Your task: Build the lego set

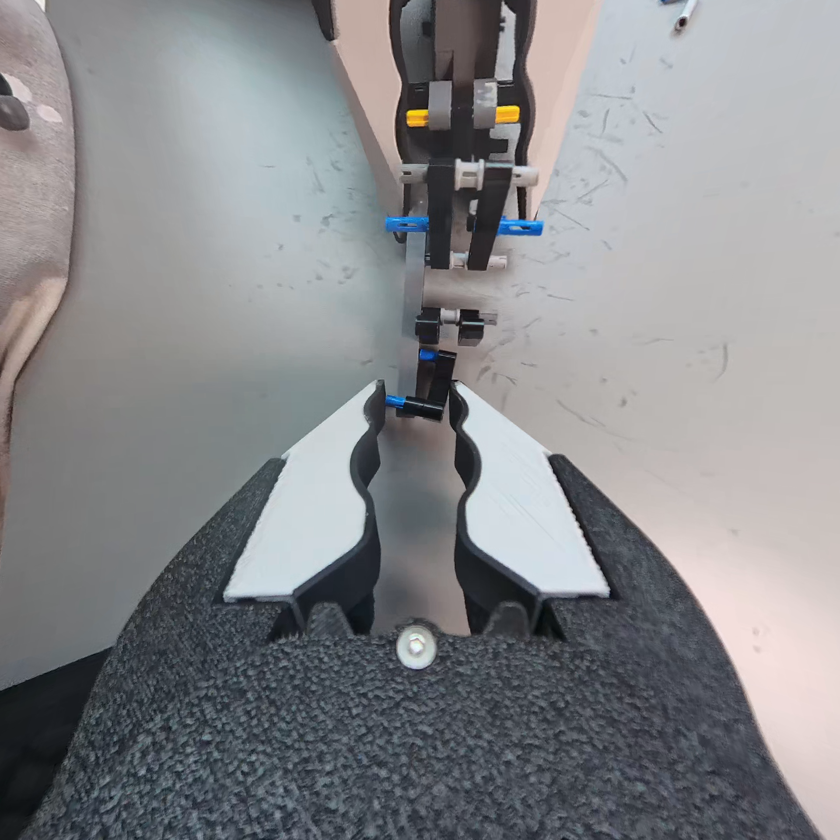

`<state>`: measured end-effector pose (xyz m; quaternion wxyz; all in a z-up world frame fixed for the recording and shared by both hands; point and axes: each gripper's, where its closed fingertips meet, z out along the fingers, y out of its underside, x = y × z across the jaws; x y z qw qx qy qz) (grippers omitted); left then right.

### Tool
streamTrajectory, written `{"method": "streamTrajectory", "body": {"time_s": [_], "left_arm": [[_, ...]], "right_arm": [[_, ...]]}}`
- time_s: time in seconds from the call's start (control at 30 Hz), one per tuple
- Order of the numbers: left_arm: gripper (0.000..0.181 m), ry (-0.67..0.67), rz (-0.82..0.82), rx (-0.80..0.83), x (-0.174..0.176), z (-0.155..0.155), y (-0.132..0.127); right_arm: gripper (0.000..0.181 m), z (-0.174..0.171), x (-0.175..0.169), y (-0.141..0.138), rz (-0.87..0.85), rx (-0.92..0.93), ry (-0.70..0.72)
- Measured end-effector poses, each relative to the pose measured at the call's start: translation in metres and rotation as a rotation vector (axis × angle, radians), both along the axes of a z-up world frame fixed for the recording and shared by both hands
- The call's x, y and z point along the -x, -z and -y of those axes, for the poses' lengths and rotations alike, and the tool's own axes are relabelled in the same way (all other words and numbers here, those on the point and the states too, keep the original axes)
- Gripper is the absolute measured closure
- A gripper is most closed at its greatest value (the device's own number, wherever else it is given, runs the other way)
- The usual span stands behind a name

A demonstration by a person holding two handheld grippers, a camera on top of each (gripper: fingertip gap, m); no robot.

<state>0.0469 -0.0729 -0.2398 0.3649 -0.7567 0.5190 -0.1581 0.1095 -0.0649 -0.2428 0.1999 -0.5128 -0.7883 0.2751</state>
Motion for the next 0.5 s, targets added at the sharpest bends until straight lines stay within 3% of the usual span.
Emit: {"method": "streamTrajectory", "body": {"time_s": [0.23, 0.5], "left_arm": [[0.127, -0.006, -0.015, -0.008, 0.003, -0.003, 0.001], [0.127, -0.014, -0.183, -0.330, 0.005, -0.012, -0.007]], "right_arm": [[0.154, -0.006, 0.001, 0.002, -0.063, -0.039, -0.061], [0.154, -0.015, 0.003, -0.002, -0.146, -0.332, -0.092]]}}
